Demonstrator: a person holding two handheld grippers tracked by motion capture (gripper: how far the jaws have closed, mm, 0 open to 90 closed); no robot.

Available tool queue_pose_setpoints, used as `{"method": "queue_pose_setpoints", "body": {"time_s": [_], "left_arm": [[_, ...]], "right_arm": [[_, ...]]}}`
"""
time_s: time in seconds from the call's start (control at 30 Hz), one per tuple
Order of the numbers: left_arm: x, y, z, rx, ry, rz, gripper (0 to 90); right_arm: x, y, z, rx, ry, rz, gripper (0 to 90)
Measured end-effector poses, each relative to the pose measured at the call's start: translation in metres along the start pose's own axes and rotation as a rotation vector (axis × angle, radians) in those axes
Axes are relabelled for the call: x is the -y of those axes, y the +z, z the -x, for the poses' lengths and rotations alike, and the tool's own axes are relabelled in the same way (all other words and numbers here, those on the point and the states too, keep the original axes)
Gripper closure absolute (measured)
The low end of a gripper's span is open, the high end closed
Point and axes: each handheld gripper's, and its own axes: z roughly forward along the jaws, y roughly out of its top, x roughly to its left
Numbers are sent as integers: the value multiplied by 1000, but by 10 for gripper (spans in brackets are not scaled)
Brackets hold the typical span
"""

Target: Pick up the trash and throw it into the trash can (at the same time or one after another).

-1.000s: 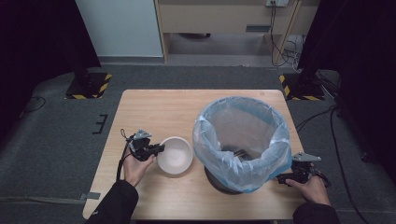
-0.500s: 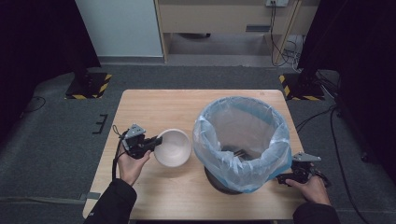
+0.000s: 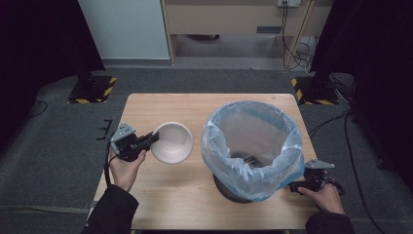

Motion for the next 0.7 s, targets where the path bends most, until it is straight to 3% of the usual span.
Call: {"method": "queue_pose_setpoints", "body": {"time_s": [0.7], "left_arm": [[-39, -48, 7, 29, -8, 218, 835]], "right_arm": [[0, 0, 0, 0, -1, 0, 7]]}}
